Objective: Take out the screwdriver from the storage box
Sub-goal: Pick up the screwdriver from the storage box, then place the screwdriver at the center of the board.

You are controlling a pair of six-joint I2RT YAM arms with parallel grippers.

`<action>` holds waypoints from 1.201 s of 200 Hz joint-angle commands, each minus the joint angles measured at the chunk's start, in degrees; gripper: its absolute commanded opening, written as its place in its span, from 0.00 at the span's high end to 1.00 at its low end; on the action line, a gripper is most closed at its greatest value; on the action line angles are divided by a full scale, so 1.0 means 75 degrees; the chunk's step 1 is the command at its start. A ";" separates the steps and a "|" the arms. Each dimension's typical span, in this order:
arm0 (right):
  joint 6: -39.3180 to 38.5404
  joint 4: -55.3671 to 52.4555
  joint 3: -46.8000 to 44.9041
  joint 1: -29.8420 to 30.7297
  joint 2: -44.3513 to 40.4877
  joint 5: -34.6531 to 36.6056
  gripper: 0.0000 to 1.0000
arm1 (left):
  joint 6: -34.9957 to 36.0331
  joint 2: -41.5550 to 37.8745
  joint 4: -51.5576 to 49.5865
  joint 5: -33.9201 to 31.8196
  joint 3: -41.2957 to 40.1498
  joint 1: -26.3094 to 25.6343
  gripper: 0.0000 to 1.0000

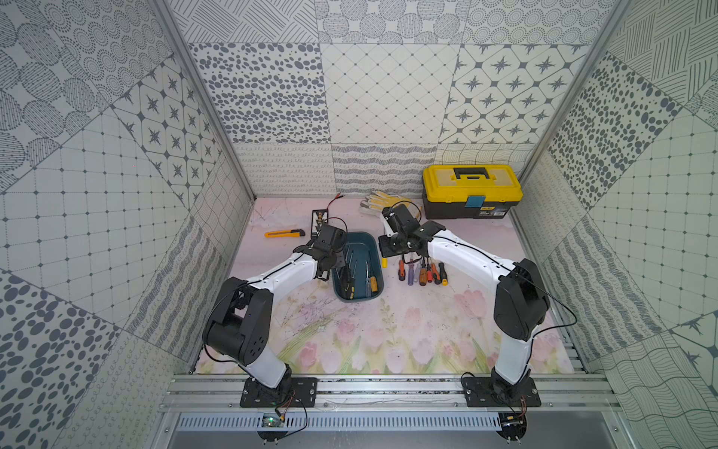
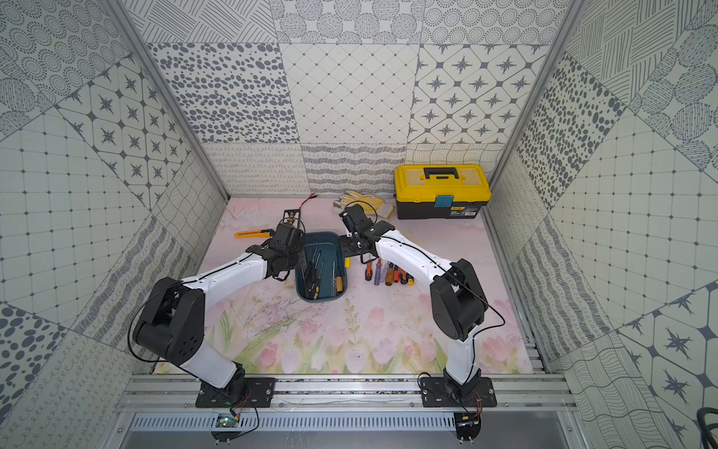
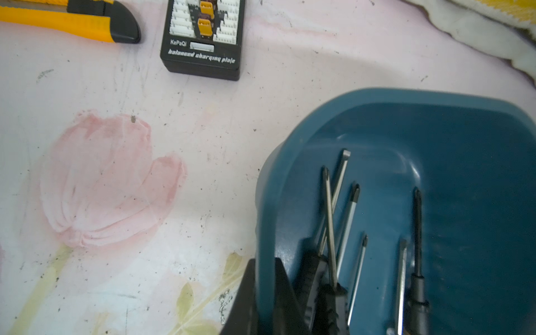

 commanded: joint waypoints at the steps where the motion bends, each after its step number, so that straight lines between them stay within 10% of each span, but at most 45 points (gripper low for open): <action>1: -0.0379 -0.0027 -0.0375 -0.0461 -0.0521 0.0436 1.00 | -0.0056 -0.0147 0.0562 -0.0094 -0.0094 0.0024 1.00; 111: -0.0640 -0.0387 -0.2428 -0.2807 -0.1339 0.0713 1.00 | -0.0022 -0.0120 0.0535 -0.0082 -0.0027 0.0023 1.00; 240: -0.1123 -0.0468 -0.2689 -0.3095 -0.0299 0.1206 1.00 | -0.0010 -0.0093 0.0490 -0.0095 0.0020 0.0021 1.00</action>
